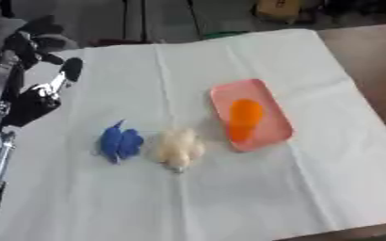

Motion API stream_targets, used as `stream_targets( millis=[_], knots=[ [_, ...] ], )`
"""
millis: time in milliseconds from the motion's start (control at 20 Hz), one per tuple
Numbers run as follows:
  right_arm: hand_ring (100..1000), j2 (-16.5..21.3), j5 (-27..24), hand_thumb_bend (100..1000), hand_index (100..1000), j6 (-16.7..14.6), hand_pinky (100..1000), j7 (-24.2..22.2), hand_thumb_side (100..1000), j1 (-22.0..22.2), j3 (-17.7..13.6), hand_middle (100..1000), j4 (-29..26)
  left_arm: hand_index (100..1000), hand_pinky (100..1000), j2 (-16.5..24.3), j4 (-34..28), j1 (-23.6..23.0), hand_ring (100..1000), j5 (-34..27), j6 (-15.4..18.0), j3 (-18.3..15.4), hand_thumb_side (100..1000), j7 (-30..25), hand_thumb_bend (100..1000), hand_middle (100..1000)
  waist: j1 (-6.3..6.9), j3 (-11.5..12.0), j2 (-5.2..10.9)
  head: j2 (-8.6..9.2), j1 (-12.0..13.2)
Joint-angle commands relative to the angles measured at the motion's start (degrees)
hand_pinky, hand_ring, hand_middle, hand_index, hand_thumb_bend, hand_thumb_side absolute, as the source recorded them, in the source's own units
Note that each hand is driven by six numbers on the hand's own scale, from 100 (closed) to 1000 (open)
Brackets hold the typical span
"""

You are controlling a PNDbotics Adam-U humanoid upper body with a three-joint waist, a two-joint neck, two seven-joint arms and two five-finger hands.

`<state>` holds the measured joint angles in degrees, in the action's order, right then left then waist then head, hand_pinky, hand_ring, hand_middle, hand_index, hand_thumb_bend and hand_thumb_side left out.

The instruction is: Pick up objects on the table and place them in the box.

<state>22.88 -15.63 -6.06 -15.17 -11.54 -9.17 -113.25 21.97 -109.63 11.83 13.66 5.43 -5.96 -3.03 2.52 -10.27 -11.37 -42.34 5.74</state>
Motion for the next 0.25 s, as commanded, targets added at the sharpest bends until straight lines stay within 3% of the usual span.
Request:
stream_targets(
  millis=[50,250],
  knots=[
    [485,1.41,0.55,100,742,-0.07,557,0.03,702,-0.58,-0.45,827,-0.93,930,658,0.2,-1.67,-0.27,773,0.02,-0.11,-1.1,562,0.5,449,793,-0.24,-0.02,0.76,-0.19,-0.13],
    [483,1.27,0.61,100,743,0.03,549,0.09,704,-0.32,-0.6,828,-0.78,930,658,-0.56,-1.63,-0.49,773,-0.1,-0.35,-1.18,568,0.59,445,793,-0.25,0.06,0.76,-0.18,-0.14]
  ],
)
